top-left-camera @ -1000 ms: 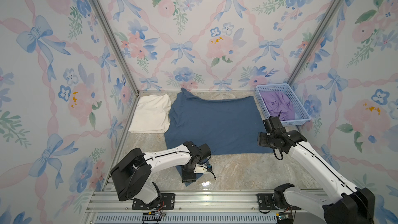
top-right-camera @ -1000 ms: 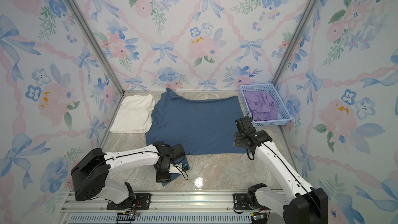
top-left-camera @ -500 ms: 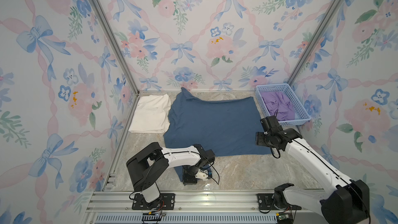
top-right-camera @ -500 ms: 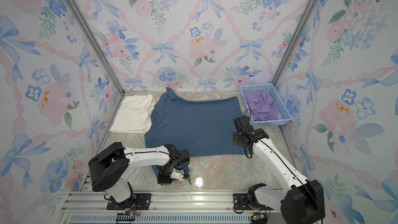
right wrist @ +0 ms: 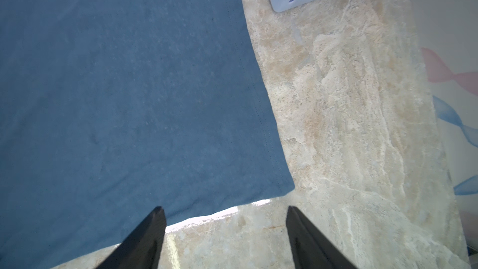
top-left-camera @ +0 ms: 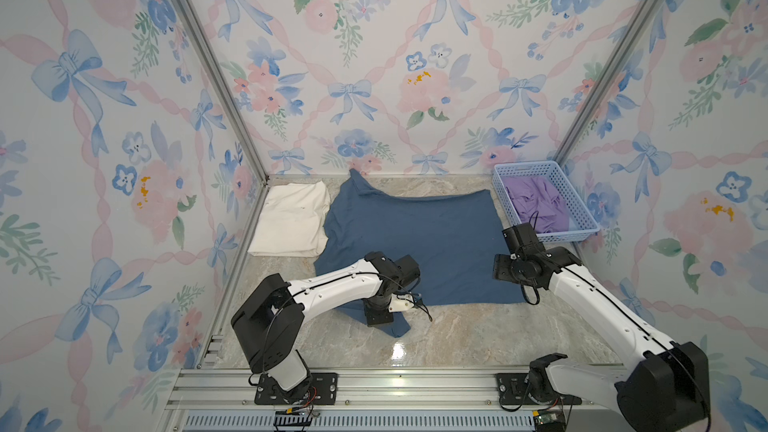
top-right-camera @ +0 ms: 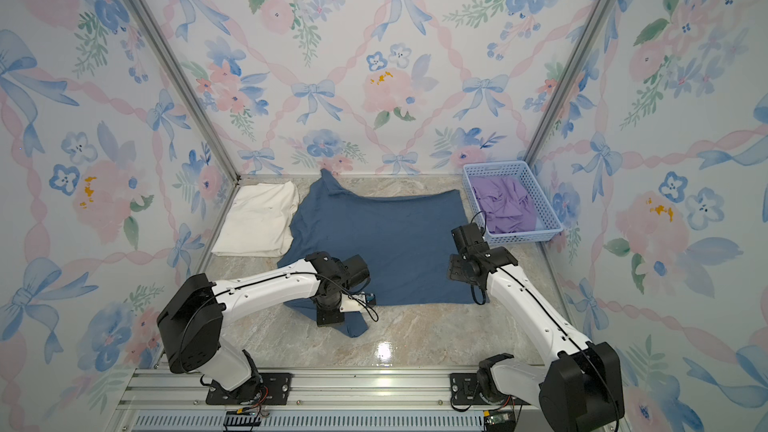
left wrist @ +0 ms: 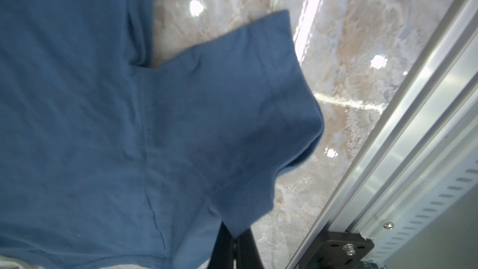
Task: Fold and stack t-shirts
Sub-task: Fold the T-shirt.
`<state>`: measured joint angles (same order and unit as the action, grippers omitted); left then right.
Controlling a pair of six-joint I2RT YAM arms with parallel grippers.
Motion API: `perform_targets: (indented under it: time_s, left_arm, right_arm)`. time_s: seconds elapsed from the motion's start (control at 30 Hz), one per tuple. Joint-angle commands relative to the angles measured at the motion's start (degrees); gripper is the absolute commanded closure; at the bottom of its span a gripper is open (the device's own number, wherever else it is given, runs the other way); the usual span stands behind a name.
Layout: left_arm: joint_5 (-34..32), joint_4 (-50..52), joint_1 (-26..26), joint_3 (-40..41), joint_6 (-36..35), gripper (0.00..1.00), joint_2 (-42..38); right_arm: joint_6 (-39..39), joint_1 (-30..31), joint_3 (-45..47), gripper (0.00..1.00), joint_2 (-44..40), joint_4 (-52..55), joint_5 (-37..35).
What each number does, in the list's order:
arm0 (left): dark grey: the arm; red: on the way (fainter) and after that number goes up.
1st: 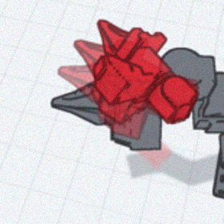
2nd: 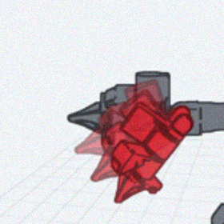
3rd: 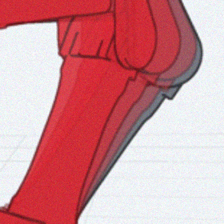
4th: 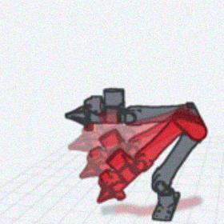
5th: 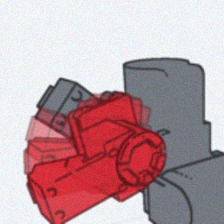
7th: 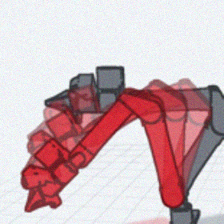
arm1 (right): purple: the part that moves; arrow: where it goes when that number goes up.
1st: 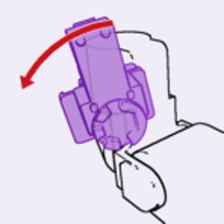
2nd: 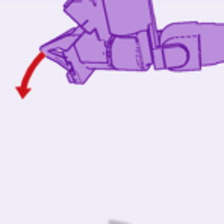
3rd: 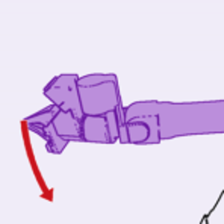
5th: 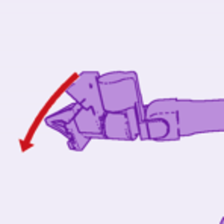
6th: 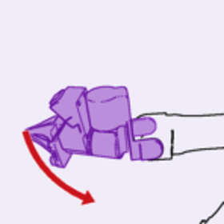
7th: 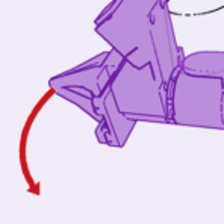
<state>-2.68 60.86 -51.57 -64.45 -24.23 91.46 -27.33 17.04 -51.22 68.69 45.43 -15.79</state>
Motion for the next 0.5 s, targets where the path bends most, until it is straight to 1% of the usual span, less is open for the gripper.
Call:
perform_targets:
  time_s: [0.0,0.13,0.47]
  left_arm:
    - [-1.51,1.47,1.23,-1.35,-1.93,1.0,-1.94]
    - [-1.8,1.46,2.3,-2.0,-2.83,1.0,-3.12]
    - [-1.12,1.32,5.37,-2.22,-4.97,1.0,-6.02]
  right_arm:
    - [-3.04,-2.34,2.04,0.23,1.3,0.57,2.16]
    - [-4.79,-4.59,3.63,0.23,2.12,0.02,4.43]
    - [-7.03,-5.79,8.34,0.24,2.66,-0.24,5.7]
